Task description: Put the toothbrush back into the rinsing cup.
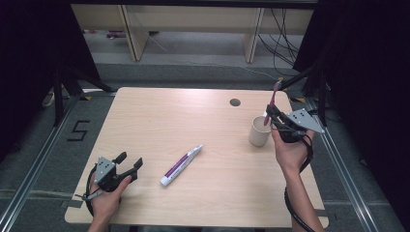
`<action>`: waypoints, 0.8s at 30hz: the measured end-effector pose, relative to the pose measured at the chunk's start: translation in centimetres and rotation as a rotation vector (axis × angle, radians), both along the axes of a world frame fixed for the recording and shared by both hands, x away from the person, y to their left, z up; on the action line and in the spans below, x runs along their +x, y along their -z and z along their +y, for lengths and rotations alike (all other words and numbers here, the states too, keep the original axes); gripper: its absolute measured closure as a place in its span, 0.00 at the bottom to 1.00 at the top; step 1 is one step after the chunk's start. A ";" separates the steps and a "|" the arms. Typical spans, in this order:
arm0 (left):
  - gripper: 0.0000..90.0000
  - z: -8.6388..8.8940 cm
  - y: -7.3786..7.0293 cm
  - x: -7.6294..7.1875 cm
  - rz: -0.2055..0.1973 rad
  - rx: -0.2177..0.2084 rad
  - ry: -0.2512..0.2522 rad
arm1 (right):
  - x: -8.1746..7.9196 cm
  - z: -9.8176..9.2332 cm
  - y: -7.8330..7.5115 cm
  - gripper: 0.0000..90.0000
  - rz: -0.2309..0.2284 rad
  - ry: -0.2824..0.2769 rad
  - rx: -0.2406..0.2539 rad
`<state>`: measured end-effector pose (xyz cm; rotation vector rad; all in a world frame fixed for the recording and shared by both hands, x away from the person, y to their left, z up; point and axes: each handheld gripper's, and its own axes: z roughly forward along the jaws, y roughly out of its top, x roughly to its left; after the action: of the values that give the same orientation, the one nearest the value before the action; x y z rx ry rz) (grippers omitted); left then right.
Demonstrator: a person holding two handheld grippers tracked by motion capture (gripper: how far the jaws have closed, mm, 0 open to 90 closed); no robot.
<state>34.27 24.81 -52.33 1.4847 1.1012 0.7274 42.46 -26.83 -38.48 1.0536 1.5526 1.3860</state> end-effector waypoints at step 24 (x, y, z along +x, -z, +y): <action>0.33 -0.4 0.1 -0.1 -0.028 0.029 0.002 | 3.2 -1.1 -0.9 0.93 -0.019 0.055 -0.029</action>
<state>34.15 24.44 -52.41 1.4956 1.0720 0.7632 45.68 -27.97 -37.59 1.0548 1.5149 1.3285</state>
